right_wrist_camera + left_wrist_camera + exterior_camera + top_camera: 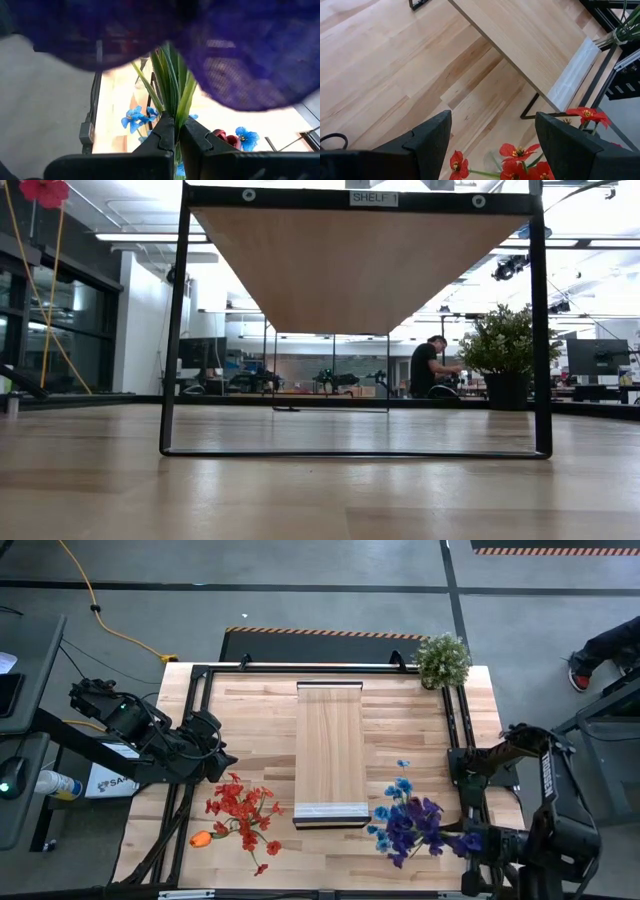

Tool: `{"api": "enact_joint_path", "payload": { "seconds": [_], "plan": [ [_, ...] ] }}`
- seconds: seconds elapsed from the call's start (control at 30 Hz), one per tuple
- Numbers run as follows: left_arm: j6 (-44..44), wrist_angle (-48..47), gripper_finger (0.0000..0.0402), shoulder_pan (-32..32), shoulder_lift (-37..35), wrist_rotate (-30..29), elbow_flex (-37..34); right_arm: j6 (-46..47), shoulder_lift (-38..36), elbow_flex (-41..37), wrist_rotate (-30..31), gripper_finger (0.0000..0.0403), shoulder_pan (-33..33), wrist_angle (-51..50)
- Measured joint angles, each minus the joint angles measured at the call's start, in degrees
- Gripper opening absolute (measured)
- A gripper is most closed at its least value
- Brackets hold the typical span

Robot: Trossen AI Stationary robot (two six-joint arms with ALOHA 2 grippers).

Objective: Pick and place flowers into a vace then onto a shelf
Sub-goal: Put the violet flowers into the right transparent vase

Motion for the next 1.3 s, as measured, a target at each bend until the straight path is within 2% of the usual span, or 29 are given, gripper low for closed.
{"api": "enact_joint_path", "payload": {
  "seconds": [0.23, 0.5, 0.77, 1.3],
  "plan": [
    [-0.63, 0.20, 0.0319, 0.00, -0.01, 0.00, 0.00, -0.66, 0.00, 0.00, 1.33, 0.0000, 2.81, -0.04],
    [-1.66, 1.72, 0.0321, 0.00, -0.02, 0.00, 0.00, -4.75, 0.00, 0.00, 7.05, 0.0000, 5.76, -0.11],
    [-1.53, 2.43, 0.0321, 0.00, -0.02, -0.04, 0.00, -9.01, 0.24, -0.52, 12.83, 0.0000, 5.21, 3.47],
    [-1.07, 2.43, 0.0319, -0.02, -0.04, -0.04, 0.00, -9.23, 0.41, -9.23, 12.58, 0.0000, 4.23, 20.05]
  ]
}}
